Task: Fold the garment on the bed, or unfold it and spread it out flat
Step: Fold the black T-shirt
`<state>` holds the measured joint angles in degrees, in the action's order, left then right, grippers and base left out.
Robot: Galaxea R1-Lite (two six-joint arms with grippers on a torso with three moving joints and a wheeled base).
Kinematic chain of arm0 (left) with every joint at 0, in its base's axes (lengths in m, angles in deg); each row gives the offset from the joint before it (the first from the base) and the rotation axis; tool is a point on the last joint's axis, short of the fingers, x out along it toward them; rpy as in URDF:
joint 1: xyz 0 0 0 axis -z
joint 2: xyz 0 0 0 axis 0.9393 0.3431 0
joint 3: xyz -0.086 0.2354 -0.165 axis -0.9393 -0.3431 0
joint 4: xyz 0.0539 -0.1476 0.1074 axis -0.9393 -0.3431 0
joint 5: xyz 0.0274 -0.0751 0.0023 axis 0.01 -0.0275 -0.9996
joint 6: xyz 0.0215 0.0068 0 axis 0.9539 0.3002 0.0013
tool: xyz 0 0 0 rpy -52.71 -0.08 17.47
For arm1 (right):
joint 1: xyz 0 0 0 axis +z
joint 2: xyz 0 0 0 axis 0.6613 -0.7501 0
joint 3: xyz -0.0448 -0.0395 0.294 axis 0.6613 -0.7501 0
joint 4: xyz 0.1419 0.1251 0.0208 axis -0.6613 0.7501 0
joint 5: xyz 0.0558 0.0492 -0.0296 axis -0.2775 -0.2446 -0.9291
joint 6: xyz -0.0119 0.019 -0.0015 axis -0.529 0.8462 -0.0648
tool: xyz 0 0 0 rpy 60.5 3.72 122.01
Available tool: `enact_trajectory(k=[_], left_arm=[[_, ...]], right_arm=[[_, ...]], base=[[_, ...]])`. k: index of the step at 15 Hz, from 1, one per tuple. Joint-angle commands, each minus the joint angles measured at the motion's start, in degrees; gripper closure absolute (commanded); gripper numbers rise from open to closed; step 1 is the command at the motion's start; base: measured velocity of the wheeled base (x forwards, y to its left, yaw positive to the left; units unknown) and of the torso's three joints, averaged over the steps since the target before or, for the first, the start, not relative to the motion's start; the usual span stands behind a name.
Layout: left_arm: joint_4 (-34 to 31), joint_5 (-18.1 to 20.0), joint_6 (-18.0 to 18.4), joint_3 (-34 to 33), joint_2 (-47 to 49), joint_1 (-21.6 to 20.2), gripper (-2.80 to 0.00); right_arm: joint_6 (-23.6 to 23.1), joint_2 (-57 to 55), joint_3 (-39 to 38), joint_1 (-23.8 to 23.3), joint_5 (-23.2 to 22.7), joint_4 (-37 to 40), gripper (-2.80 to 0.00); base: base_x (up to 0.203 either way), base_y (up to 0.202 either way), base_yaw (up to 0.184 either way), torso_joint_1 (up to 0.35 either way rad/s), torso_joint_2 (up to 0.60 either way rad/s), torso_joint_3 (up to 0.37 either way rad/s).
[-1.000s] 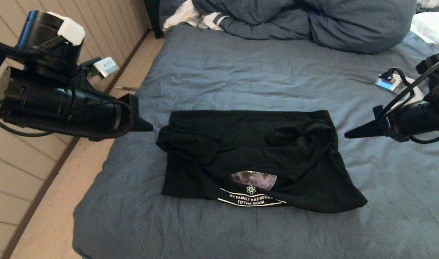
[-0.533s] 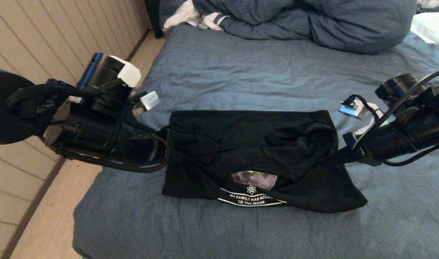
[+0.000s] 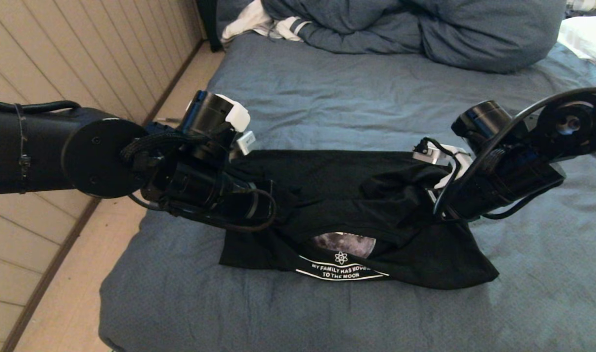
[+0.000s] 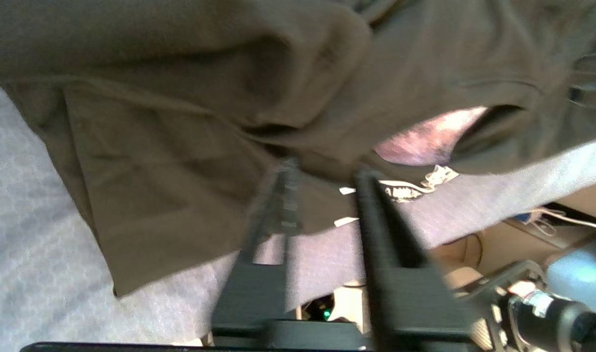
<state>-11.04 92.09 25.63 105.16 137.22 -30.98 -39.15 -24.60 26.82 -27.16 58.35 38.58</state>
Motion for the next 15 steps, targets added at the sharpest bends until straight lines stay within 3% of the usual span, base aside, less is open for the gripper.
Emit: enact_trajectory(k=[1,10,11,15], left_arm=[[-0.06,-0.01,-0.17,0.57,1.39,0.08,-2.8],[-0.14,0.15,-0.61,0.99,1.87,0.46,-2.8],[-0.14,0.15,-0.69,0.73,1.78,0.51,-2.8],[-0.14,0.15,-1.4,0.55,2.05,0.45,-2.8]], right_arm=[[0.63,-0.98,0.46,0.44,-0.06,0.37,-2.8],[4.06,-5.78,2.27,1.24,-0.24,0.2,-2.8],[4.3,-6.35,2.92,1.72,-0.24,0.2,0.0],[5.76,-6.84,5.73,2.9,-0.24,0.2,0.0]], base=[[0.0,0.0,0.0,0.0,0.0,0.0],[0.0,0.0,0.0,0.0,0.0,0.0],[0.0,0.0,0.0,0.0,0.0,0.0],[0.0,0.0,0.0,0.0,0.0,0.0]])
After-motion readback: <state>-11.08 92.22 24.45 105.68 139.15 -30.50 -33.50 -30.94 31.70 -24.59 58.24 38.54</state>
